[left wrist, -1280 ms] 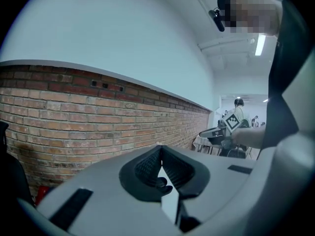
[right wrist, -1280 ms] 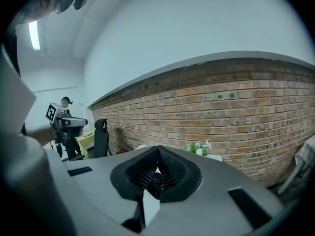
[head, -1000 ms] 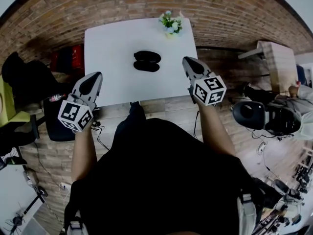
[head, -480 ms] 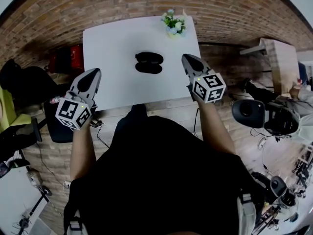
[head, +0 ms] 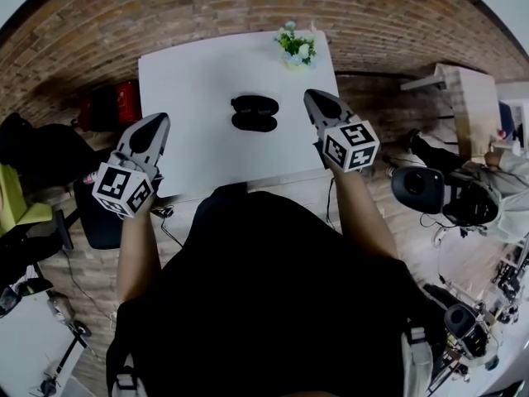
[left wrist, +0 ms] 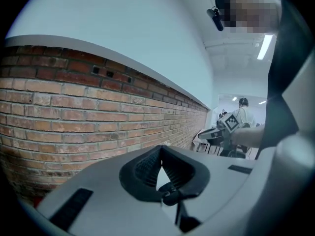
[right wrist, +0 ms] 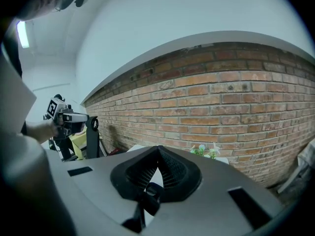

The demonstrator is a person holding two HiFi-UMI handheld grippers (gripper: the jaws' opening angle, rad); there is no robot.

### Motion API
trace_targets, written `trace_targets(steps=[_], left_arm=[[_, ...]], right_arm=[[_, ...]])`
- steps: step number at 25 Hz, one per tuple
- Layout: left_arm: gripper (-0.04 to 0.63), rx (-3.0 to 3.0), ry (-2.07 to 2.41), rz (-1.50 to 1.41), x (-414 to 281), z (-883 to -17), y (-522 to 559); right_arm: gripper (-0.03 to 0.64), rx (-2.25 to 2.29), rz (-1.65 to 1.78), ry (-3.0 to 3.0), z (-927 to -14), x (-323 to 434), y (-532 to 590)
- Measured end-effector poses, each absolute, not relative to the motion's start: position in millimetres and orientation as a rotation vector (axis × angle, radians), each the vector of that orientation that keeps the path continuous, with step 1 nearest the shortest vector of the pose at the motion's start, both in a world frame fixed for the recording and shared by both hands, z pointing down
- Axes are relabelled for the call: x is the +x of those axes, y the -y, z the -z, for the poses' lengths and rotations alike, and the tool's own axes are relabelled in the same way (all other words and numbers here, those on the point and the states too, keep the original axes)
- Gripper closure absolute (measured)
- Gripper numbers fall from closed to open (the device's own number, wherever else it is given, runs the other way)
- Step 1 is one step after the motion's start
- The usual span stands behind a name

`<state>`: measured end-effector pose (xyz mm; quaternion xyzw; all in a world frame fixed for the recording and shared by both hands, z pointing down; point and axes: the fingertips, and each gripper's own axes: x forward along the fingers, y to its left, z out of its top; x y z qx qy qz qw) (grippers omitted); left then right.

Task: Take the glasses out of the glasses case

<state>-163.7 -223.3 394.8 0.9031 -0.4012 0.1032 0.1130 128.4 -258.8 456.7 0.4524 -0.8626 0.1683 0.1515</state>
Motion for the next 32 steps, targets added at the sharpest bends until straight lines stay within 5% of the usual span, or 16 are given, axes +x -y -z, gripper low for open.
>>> trace_targets(steps=[32], left_arm=[[0.584,2.660,1.161,-0.299,-157,-383,243]], right_arm=[[0.601,1.205,-0.463,2.473,-461,117,288]])
